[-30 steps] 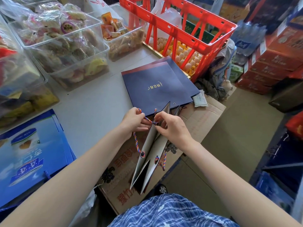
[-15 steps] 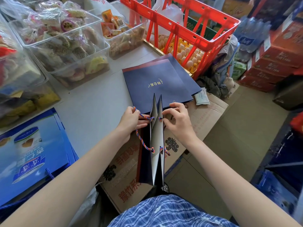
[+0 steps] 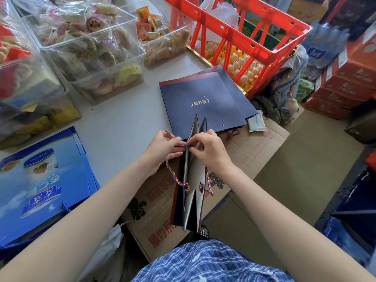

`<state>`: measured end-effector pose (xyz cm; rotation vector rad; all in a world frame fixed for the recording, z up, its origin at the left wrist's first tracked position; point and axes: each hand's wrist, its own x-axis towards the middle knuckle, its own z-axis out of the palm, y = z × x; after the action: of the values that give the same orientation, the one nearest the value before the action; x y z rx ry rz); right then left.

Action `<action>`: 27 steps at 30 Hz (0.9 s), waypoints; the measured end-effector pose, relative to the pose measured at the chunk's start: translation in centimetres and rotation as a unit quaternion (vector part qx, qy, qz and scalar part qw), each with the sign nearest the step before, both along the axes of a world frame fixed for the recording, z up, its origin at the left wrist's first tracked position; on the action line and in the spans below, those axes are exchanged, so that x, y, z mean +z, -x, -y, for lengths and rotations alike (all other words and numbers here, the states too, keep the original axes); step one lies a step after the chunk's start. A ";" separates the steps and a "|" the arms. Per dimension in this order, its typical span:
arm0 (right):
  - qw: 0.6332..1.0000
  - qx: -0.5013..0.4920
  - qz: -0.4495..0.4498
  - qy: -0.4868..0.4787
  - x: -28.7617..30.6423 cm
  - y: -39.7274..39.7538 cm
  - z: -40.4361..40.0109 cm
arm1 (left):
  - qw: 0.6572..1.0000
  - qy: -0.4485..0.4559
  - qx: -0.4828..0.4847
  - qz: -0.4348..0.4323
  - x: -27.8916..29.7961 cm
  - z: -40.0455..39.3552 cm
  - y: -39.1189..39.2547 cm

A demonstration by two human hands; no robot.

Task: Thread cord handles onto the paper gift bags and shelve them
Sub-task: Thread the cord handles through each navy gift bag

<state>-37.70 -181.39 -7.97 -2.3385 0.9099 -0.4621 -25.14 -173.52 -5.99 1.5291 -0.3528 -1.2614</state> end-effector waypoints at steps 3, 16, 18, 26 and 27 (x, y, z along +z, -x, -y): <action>0.999 -0.017 0.034 -0.034 -0.1 -0.2 -0.1 | 0.993 0.018 -0.077 0.089 -0.7 -0.6 -0.2; 0.999 0.026 0.008 -0.034 0.2 -0.9 0.0 | 0.968 -0.039 -0.083 0.233 -1.1 0.1 -0.9; 1.000 0.024 -0.010 -0.013 0.1 -1.1 -0.3 | 0.968 -0.041 -0.076 0.234 -1.1 0.1 -1.1; 0.986 0.034 -0.143 0.076 0.9 -1.8 -1.1 | 0.971 -0.052 -0.076 0.219 -1.7 -0.2 -1.3; 0.980 0.044 -0.172 0.087 1.1 -1.9 -1.2 | 0.971 -0.053 -0.079 0.220 -1.7 -0.2 -1.2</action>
<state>-35.76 -180.20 -6.87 -2.6590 0.9476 -0.1026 -23.94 -173.28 -7.74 1.9026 -0.7149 -1.0651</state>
